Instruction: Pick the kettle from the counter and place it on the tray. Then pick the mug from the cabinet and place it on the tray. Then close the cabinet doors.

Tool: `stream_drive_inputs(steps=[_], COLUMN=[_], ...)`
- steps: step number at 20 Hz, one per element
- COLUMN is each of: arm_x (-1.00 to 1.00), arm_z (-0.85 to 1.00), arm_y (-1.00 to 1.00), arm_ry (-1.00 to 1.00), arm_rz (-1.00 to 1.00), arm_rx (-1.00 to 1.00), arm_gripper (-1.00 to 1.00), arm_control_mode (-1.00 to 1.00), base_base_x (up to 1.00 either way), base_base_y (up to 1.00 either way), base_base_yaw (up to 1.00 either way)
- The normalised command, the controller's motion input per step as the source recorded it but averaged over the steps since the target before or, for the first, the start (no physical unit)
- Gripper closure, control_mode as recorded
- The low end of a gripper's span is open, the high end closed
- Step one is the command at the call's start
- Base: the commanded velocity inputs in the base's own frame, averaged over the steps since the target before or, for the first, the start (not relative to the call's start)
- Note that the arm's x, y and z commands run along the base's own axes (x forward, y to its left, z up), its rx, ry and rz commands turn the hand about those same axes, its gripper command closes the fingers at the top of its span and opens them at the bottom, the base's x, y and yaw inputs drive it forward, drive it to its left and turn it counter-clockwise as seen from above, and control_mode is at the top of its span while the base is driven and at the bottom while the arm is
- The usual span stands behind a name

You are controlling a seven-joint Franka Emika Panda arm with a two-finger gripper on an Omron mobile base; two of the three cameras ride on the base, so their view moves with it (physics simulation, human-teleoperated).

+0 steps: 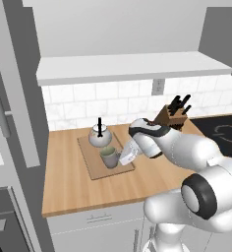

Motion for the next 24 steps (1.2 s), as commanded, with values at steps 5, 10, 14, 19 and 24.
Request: stream_drive_inputs(steps=[5,10,14,19,24], arm_x=[0.22,0.27,0.27,0.21,0.02], arm_z=[-0.23,-0.20,-0.16,-0.17,-0.23], arm_y=[0.05,0.11,0.01,0.00,-0.01], arm_ry=[-0.10,-0.02,0.00,0.00,0.00], arm_rz=[0.00,0.00,0.00,0.00,0.03], arm_rx=[0.00,0.00,0.00,-0.01,-0.02], arm_gripper=[1.00,1.00,1.00,1.00,1.00], arm_control_mode=[-1.00,-1.00,-1.00,-1.00,-1.00], base_base_x=[0.00,0.00,0.00,0.00,0.00], base_base_y=[0.00,0.00,0.00,0.00,0.00], base_base_yaw=[0.00,0.00,0.00,0.00,0.00])
